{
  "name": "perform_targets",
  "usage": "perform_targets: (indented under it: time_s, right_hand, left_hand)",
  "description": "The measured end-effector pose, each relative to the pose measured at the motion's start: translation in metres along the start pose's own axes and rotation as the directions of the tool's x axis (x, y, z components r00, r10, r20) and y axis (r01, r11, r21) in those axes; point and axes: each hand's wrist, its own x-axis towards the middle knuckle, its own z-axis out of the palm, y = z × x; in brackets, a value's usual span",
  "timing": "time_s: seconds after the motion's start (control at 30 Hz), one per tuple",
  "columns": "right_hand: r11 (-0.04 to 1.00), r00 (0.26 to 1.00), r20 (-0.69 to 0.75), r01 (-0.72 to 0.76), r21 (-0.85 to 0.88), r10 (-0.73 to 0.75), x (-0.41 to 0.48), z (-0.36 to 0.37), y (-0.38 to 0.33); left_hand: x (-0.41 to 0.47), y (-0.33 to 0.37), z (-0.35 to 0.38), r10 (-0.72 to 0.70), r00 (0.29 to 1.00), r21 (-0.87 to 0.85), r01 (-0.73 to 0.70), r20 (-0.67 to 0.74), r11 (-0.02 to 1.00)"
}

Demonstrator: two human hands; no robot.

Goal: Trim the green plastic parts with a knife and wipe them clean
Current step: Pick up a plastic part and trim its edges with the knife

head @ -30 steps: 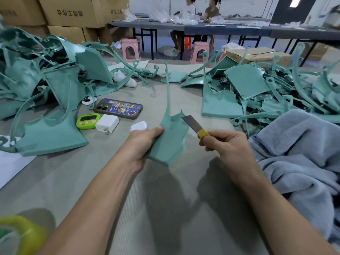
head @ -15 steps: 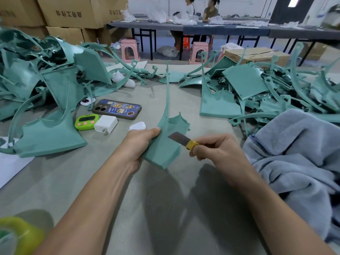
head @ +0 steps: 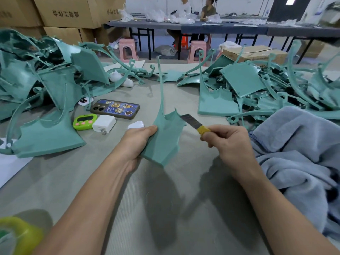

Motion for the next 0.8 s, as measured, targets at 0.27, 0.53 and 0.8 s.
perform_targets:
  time_s: [0.27, 0.53, 0.8]
  right_hand:
    - [1.000, 1.000, 0.005, -0.028, -0.007, 0.028, -0.002, 0.009, -0.001]
    - [1.000, 0.970, 0.244, -0.021, 0.023, 0.015, -0.002, 0.006, -0.002]
    - [0.993, 0.961, 0.271, -0.086, 0.084, 0.060, -0.004, 0.011, 0.006]
  left_hand:
    - [0.003, -0.001, -0.003, 0.013, 1.000, 0.010, -0.014, 0.020, 1.000]
    - [0.004, -0.006, 0.001, 0.011, 1.000, 0.068, -0.012, 0.022, 0.998]
    - [0.002, -0.007, 0.006, 0.040, 0.998, 0.100, -0.034, -0.055, 0.994]
